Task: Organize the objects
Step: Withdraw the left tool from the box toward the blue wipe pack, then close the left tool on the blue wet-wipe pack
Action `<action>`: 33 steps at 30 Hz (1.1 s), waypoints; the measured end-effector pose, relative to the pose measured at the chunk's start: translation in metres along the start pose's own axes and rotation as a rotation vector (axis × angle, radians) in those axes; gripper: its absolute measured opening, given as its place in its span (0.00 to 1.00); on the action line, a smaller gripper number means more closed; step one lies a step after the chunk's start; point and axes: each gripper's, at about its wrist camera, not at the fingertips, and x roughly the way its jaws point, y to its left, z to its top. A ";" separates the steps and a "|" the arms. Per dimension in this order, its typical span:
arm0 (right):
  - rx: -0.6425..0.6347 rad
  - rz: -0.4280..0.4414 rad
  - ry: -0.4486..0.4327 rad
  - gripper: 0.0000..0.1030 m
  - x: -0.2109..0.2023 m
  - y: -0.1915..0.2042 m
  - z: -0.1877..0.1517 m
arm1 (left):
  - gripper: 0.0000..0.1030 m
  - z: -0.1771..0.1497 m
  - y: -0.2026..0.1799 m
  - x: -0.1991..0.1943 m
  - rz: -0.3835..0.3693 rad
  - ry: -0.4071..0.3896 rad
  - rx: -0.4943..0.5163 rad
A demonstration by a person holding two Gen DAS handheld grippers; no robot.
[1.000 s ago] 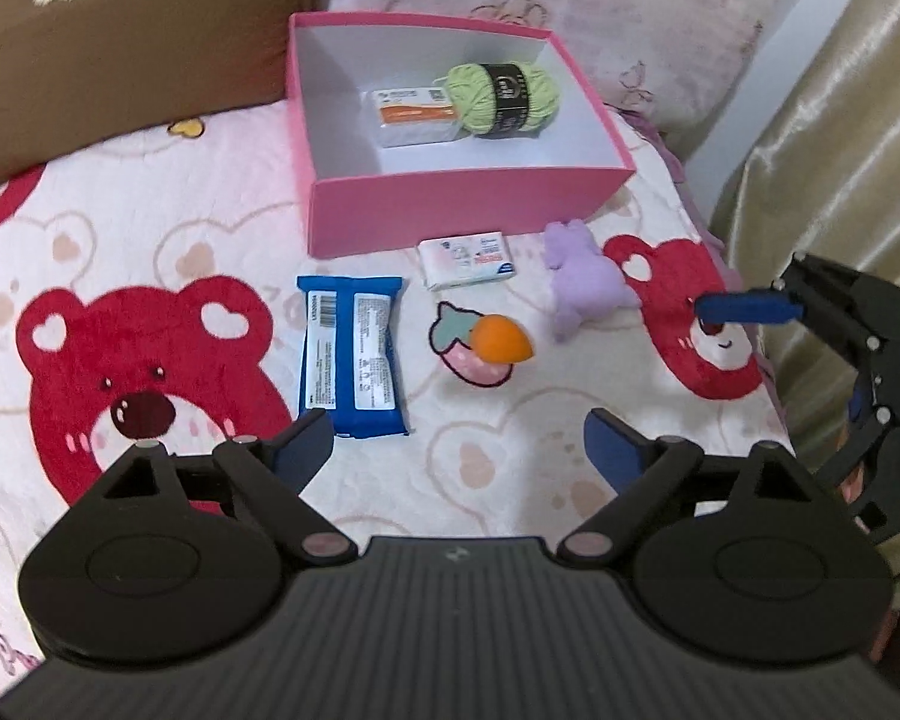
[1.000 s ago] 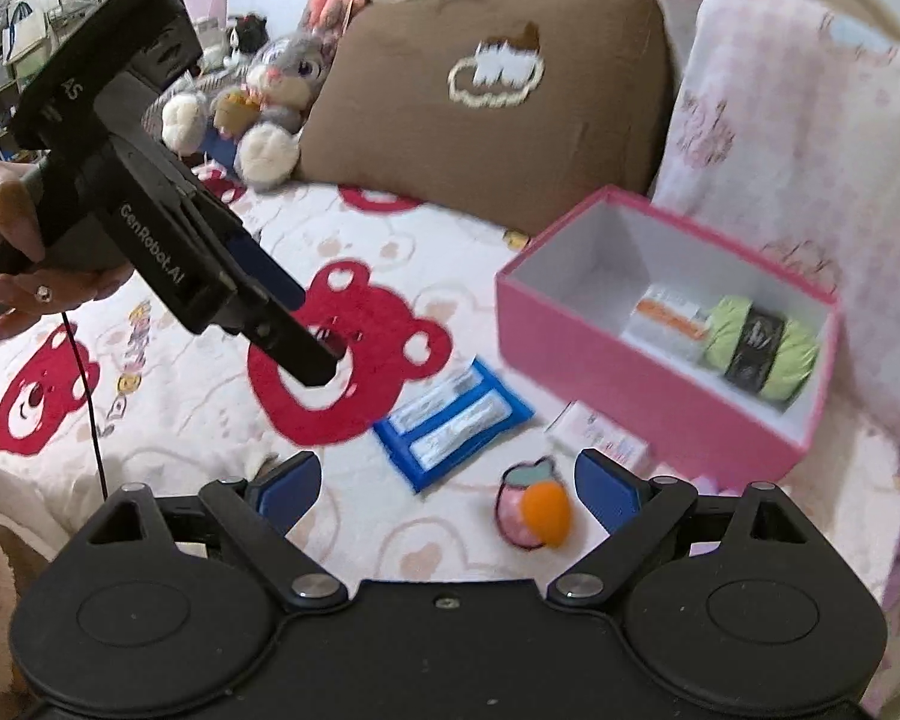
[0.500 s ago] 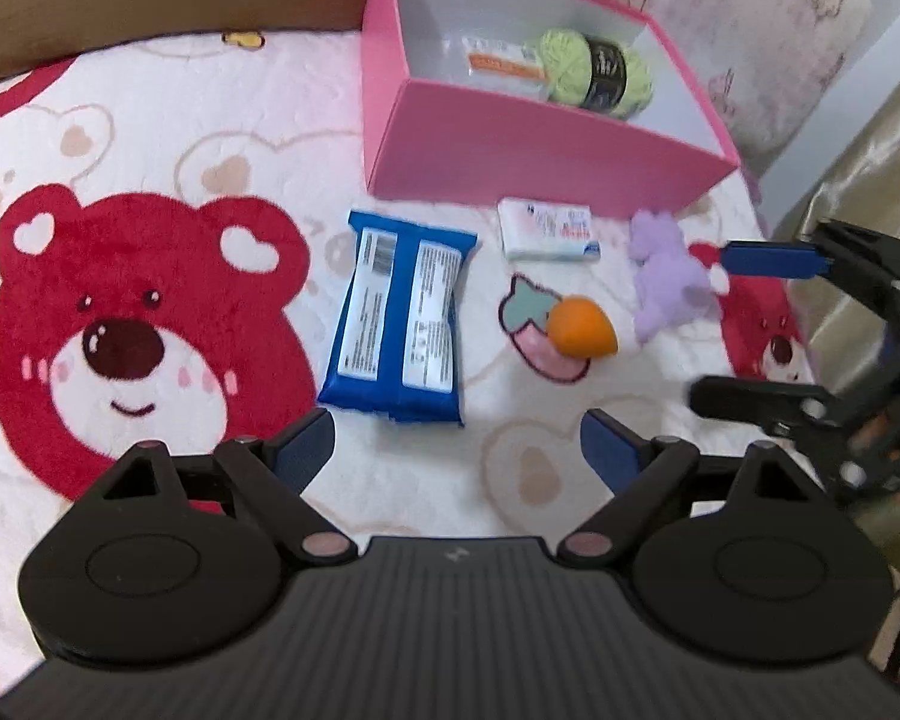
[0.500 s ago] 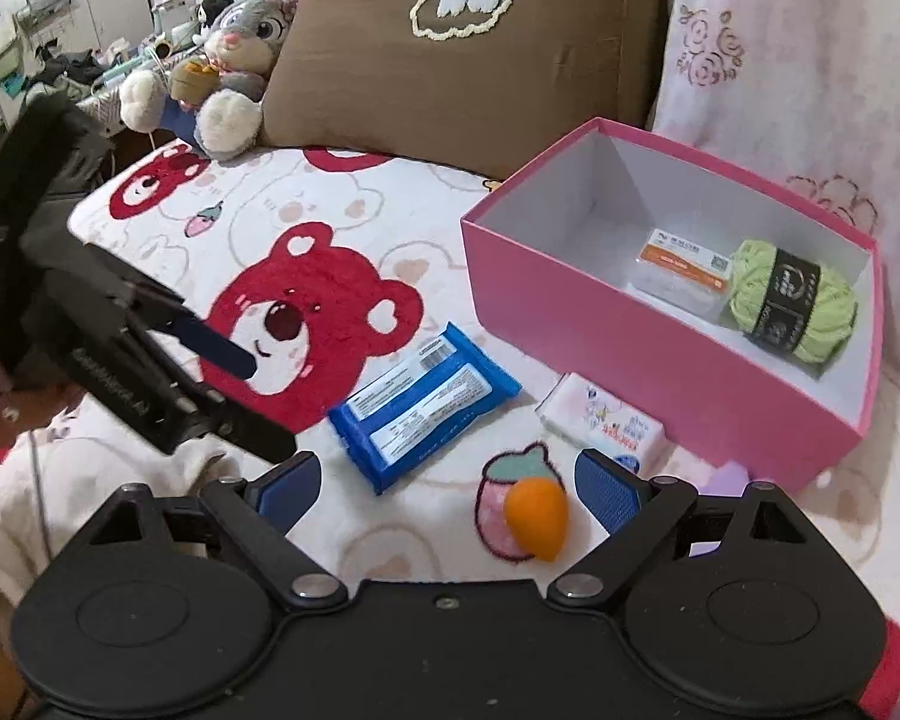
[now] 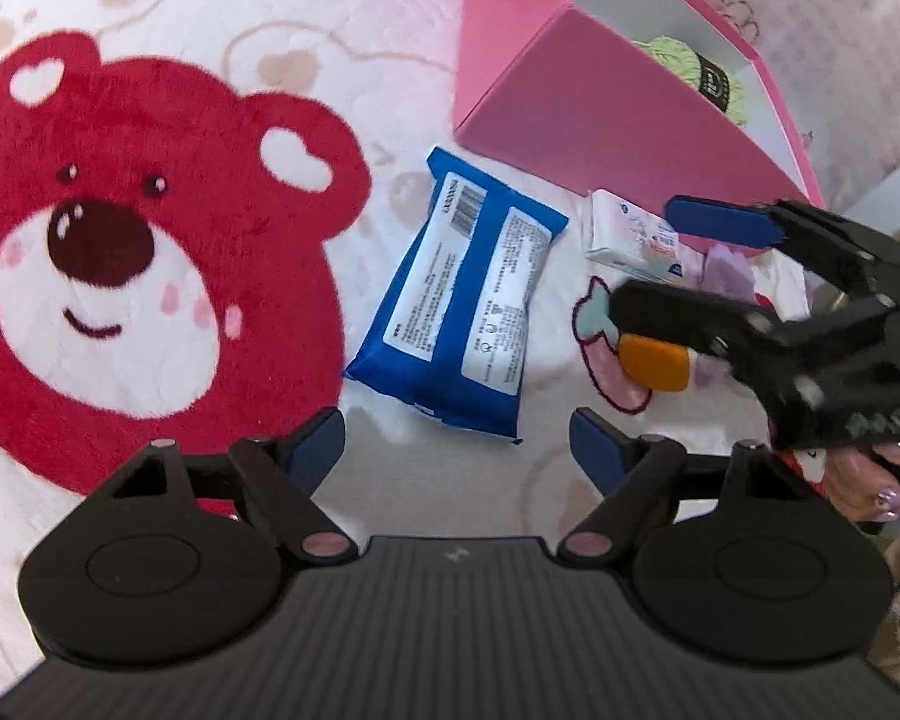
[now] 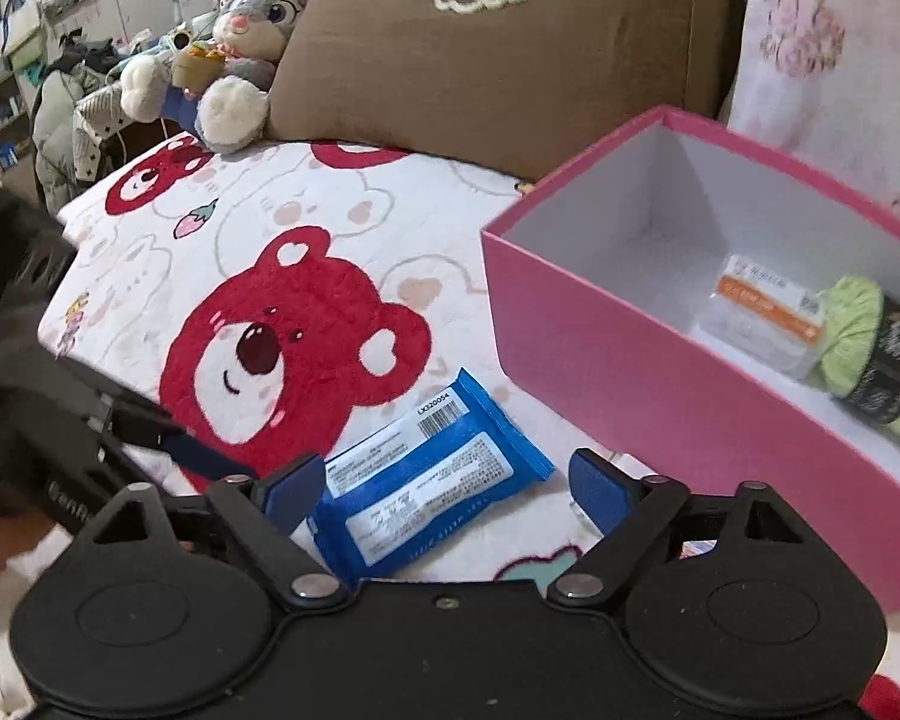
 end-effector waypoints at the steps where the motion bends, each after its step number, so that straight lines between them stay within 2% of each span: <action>1: 0.006 0.003 0.010 0.82 0.006 -0.003 0.000 | 0.71 -0.001 0.002 0.001 -0.018 -0.010 -0.007; 4: 0.013 0.000 0.024 0.76 0.022 -0.008 0.001 | 0.58 -0.002 0.004 0.005 -0.046 -0.023 -0.014; 8: 0.024 0.017 0.025 0.70 0.038 -0.016 0.003 | 0.54 -0.002 0.002 0.012 -0.042 -0.024 -0.005; 11: 0.009 0.026 0.034 0.65 0.050 -0.017 0.003 | 0.49 -0.003 0.007 0.018 -0.046 -0.014 -0.037; 16: -0.045 -0.017 0.045 0.64 0.065 -0.015 0.001 | 0.25 0.002 0.017 0.018 -0.036 -0.002 -0.026; 18: -0.055 -0.016 0.045 0.64 0.068 -0.017 0.000 | 0.24 0.002 0.020 0.020 -0.038 0.006 -0.041; 21: 0.000 0.005 0.044 0.70 0.069 -0.027 -0.002 | 0.24 0.001 0.022 0.026 -0.060 0.007 -0.066; 25: 0.052 0.040 0.042 0.71 0.072 -0.035 -0.005 | 0.24 0.001 0.020 0.029 -0.067 -0.002 -0.076; 29: 0.048 0.054 0.042 0.53 0.067 -0.031 -0.005 | 0.24 -0.001 0.029 0.029 -0.107 -0.016 -0.114; 33: 0.027 0.047 0.046 0.46 0.056 -0.027 -0.005 | 0.24 0.000 0.034 0.031 -0.137 -0.029 -0.142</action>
